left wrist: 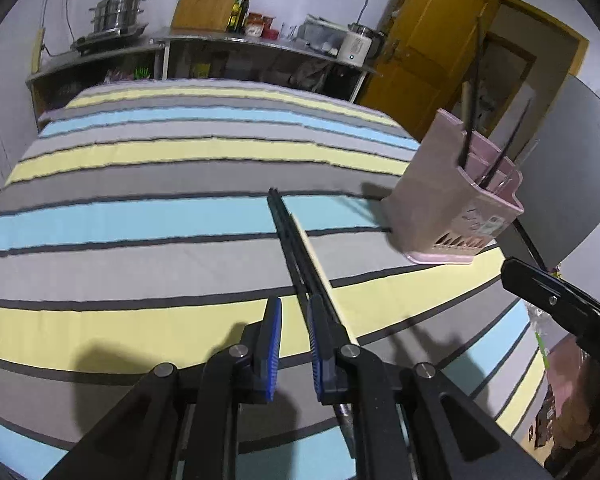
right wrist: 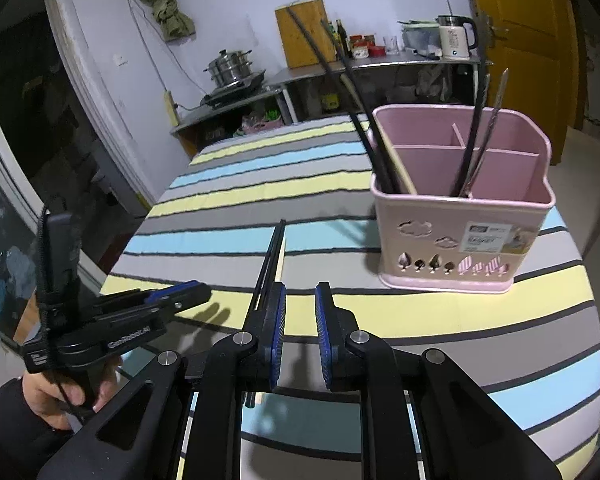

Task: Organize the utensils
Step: 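Move both tools back down to the chopsticks left on the table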

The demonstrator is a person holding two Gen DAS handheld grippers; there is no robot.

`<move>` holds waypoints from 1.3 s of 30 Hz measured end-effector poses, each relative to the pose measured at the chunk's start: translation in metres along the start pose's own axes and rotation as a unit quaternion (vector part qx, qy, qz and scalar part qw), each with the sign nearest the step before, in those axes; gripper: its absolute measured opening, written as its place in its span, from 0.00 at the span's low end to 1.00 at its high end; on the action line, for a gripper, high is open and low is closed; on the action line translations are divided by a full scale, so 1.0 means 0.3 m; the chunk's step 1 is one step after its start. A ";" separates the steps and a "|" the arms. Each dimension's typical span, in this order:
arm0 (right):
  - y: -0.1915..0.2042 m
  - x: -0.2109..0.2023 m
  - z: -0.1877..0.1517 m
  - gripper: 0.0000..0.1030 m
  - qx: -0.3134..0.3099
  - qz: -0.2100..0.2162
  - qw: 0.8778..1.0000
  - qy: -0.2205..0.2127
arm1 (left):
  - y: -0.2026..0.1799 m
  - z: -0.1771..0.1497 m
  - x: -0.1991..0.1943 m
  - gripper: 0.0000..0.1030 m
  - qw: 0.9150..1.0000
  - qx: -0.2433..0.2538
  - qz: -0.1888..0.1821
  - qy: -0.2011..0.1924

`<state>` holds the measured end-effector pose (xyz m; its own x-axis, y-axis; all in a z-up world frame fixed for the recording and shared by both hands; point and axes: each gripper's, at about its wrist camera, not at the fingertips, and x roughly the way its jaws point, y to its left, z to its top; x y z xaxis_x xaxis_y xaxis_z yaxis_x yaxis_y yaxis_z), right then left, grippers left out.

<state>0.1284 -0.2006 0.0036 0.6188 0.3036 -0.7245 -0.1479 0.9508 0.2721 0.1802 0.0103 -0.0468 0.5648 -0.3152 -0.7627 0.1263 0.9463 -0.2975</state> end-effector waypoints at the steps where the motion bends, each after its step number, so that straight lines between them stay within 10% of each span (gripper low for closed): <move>1: 0.000 0.009 -0.004 0.15 0.000 0.001 1.000 0.003 | 0.002 -0.001 0.015 0.13 1.000 -0.002 0.000 0.003; 25: -0.011 0.111 -0.025 0.15 0.004 0.007 0.999 0.033 | -0.061 0.013 0.185 0.29 0.996 0.043 0.075 0.013; 39: 0.029 0.227 -0.022 0.15 -0.003 0.015 0.998 0.054 | 0.032 0.000 0.136 0.08 0.995 0.027 0.099 0.017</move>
<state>0.1642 -0.1713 -0.0477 0.5271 0.3361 -0.7805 -0.1695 0.9416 0.2910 0.2046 0.0066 -0.0807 0.5558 -0.1243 -0.8220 0.0599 0.9922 -0.1095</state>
